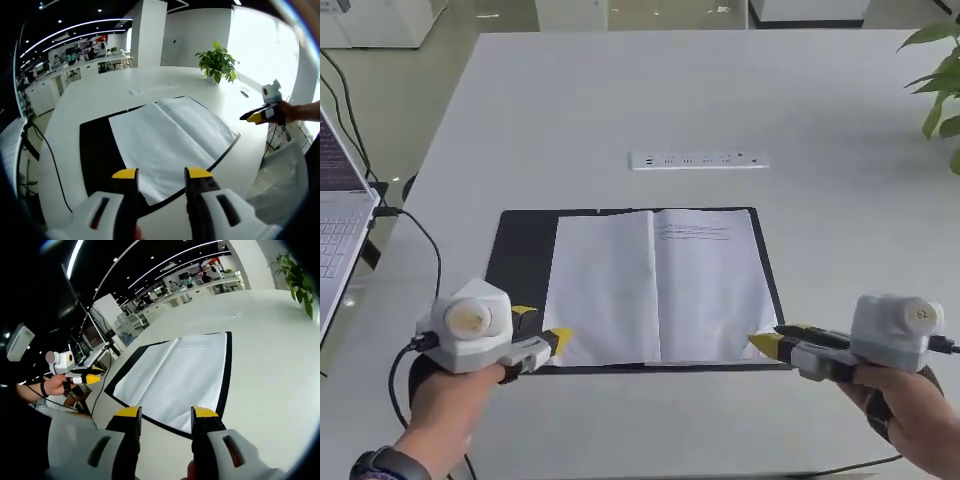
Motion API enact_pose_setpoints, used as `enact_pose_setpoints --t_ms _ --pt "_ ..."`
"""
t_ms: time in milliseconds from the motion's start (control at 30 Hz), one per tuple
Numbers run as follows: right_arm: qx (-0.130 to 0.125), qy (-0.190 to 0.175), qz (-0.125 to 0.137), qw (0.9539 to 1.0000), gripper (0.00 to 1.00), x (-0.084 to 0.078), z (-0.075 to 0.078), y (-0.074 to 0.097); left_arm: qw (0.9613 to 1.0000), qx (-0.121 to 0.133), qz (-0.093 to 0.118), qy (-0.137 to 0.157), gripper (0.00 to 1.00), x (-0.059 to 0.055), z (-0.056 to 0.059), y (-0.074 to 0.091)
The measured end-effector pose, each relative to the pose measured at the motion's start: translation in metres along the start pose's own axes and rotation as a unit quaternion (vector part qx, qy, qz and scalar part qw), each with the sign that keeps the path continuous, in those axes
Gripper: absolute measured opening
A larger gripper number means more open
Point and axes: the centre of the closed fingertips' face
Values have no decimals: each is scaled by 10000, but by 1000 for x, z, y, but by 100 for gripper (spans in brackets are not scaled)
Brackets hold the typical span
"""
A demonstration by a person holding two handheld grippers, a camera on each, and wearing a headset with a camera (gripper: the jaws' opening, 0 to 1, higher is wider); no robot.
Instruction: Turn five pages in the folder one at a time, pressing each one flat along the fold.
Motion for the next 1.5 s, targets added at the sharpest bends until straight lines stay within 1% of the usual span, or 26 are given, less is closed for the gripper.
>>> enact_pose_setpoints --t_ms 100,167,200,333,400,533,600,767,833,900,967,1067,1200,1267,1500 --pt "-172 154 118 9997 42 3 8 10 10000 -23 39 -61 39 5 5 4" --pt "-214 193 154 9995 43 3 10 14 9999 -51 76 -67 41 6 8 6" --pt "-217 214 166 9994 45 3 10 17 9999 -81 93 -76 43 7 11 7" --pt "-294 442 178 9984 51 1 10 25 9998 -176 107 -21 49 5 19 10" --pt "-296 490 185 9982 53 0 9 28 9998 -162 76 -8 52 2 22 12" --pt "-364 517 216 9978 56 -2 11 32 9997 -150 152 73 57 1 30 14" --pt "-390 532 217 9976 58 -3 11 35 9996 -160 203 140 61 2 34 15" --pt "-454 700 151 9964 61 -8 10 40 9990 -102 375 229 70 5 39 20" --pt "-456 702 159 9964 62 -9 9 42 9989 -103 398 238 72 6 40 20" --pt "-446 650 218 9967 63 -8 8 45 9990 -75 377 223 73 5 40 21" --pt "-436 617 255 9968 64 -7 7 47 9988 -96 402 256 74 5 42 21" --pt "-391 536 378 9971 65 -3 3 51 9990 -98 378 231 75 6 42 21" --pt "-398 525 395 9970 65 -2 3 52 9992 -119 326 214 74 8 43 20" --pt "-410 472 425 9971 65 -2 4 53 9993 -122 258 221 73 8 43 19" --pt "-397 486 395 9972 66 -6 1 55 9992 -169 307 178 73 19 43 16"
Point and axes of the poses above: the centre of the closed fingertips' face, and the gripper's own axes: y roughly backward along the fingers, z roughly to its right, x roughly out of its top, and after that the axes turned 15 degrees about -x, right-handed
